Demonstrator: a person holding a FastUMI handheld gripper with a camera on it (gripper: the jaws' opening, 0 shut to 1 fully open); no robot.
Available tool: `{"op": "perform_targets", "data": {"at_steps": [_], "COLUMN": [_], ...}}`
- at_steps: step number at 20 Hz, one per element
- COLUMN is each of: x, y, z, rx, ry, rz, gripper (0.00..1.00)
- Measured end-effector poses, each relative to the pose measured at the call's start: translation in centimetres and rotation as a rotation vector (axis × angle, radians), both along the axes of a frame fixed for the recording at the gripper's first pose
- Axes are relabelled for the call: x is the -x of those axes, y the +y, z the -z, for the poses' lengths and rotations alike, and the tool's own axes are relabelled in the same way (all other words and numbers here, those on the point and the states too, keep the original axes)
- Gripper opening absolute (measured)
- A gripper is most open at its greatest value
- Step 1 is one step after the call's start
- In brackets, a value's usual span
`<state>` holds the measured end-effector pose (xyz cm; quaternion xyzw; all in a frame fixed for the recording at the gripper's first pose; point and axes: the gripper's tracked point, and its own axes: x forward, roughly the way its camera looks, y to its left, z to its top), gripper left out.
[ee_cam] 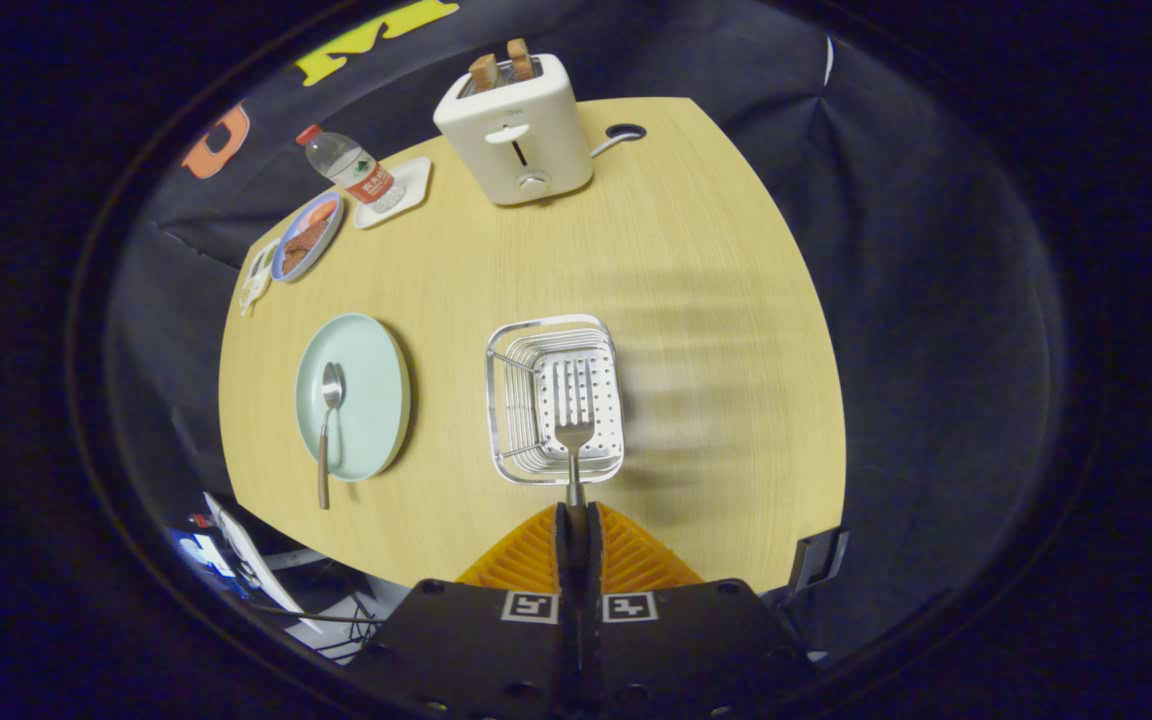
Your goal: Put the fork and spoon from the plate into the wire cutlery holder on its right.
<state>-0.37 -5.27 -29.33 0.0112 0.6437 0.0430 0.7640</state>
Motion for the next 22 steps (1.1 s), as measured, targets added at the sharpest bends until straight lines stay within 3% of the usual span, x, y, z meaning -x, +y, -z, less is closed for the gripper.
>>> {"op": "perform_targets", "data": {"at_steps": [5,7,13,16,22], "x": [-0.4,-0.6,-1.5,-1.9,-1.5], "y": [1.1,1.6,4.2,6.4,13.7], "z": [-0.1,-1.1,-4.6,-7.1,-11.2], "rx": [-0.04,-0.049,-0.057,-0.063,-0.1], "ry": [-0.025,-0.053,-0.21,-0.321,-0.551], "rz": [0.029,0.023,-0.027,-0.063,-0.161], "gripper": [0.1,0.21,0.74,0.89,0.94]}}
